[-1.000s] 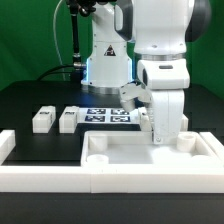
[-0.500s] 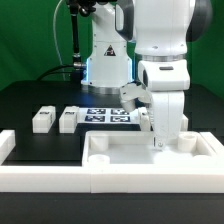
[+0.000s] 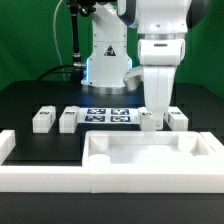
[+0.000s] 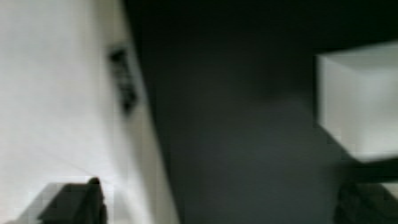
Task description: Assemble desk
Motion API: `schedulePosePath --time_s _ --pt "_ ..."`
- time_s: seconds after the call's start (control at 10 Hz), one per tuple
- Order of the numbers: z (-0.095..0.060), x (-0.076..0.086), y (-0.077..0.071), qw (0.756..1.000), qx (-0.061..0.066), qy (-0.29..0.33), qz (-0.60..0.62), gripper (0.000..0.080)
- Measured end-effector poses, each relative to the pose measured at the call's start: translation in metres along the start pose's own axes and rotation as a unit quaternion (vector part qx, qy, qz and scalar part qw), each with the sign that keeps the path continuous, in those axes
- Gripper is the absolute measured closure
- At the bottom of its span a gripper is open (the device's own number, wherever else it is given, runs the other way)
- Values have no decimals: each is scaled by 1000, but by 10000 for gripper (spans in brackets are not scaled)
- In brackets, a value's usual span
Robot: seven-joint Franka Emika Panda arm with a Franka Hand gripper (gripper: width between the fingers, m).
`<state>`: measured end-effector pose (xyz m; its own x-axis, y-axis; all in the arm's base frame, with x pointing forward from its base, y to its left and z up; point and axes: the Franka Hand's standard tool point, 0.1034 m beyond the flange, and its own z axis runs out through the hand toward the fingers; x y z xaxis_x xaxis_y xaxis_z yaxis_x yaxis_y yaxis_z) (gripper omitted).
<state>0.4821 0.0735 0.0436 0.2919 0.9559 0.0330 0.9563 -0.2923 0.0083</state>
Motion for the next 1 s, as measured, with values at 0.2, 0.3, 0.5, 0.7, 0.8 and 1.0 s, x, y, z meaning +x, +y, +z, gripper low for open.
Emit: schedulePosePath --time_s 0.2,0.3,0.5,0.7,0.8,1.0 --pt "-11 12 -24 998 -5 -1 64 151" --pt "-11 12 -25 999 -4 -1 53 151" --pt "-10 11 -25 998 -3 -1 68 151" --pt "-9 11 -26 989 -3 1 148 151" --pt "-9 11 -28 974 -8 8 227 151" --pt "-9 17 -35 926 -3 11 376 151"
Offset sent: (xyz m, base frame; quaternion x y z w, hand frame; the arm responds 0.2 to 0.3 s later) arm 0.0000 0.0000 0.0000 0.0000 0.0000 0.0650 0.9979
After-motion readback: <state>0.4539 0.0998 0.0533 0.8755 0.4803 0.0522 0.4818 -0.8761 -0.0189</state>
